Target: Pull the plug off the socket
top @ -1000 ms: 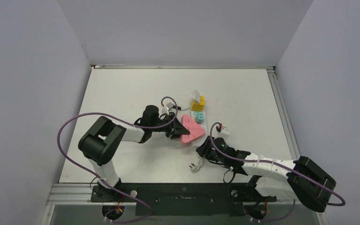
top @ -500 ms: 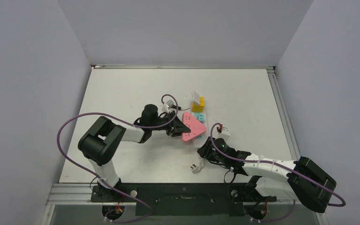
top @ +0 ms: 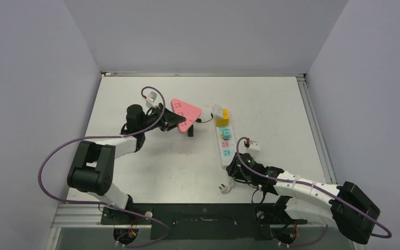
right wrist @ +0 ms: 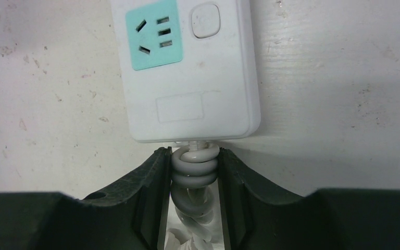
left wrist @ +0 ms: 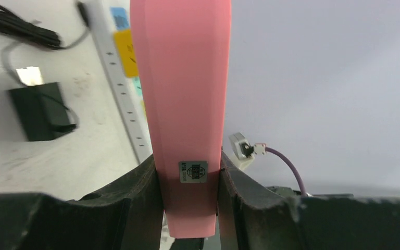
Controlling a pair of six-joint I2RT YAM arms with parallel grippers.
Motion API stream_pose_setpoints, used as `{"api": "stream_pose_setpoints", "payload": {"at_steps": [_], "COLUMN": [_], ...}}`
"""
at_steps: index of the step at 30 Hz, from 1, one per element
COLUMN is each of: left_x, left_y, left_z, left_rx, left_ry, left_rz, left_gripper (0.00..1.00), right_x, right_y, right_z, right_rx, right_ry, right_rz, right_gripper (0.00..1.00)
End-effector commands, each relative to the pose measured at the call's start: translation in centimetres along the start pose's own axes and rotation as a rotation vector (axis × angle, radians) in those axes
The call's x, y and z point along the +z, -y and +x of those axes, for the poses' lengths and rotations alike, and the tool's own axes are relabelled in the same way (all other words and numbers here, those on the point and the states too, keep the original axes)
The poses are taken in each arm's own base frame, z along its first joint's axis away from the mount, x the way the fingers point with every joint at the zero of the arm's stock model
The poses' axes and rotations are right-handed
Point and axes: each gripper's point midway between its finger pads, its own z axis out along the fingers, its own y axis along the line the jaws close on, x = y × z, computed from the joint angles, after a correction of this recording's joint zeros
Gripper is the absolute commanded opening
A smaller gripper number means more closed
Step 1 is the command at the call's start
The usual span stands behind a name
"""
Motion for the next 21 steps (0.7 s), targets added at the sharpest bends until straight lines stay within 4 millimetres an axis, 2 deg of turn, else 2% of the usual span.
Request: {"api": "stream_pose_setpoints", "payload": {"at_steps": [1,7,11,21], "left_x": [-2.6,-4.4,-4.6,-3.6], "left_y": [-1.4,-5.4,-6.5,-9.7], "left_z": [-3.9,-6.1,-6.4,-5.9], "left_rx": [0.064,0.110,0.084,0.017], "left_ry": [0.124,0.172,0.178,0.134], "left_rz": [-0.109,-0.384,-0.403,-0.461], "left_gripper": [0.00,0.00,0.00,0.00], "right_x": [-0.5,-0.4,-0.6,-0.6], "right_y": [-1.9,-2.2,-2.4,-2.1], "right_z": [-2.6,-2.5,-2.8,-2.5], "right_rx": [0.006,0.003,-0.001,-0.012], "right_ry": [0.075,0.070,0.076,0.065], "right_rz": [-0.032,-0.045,-0.055,-0.048], "right_gripper": [0.05,0.05,0.05,0.05]}}
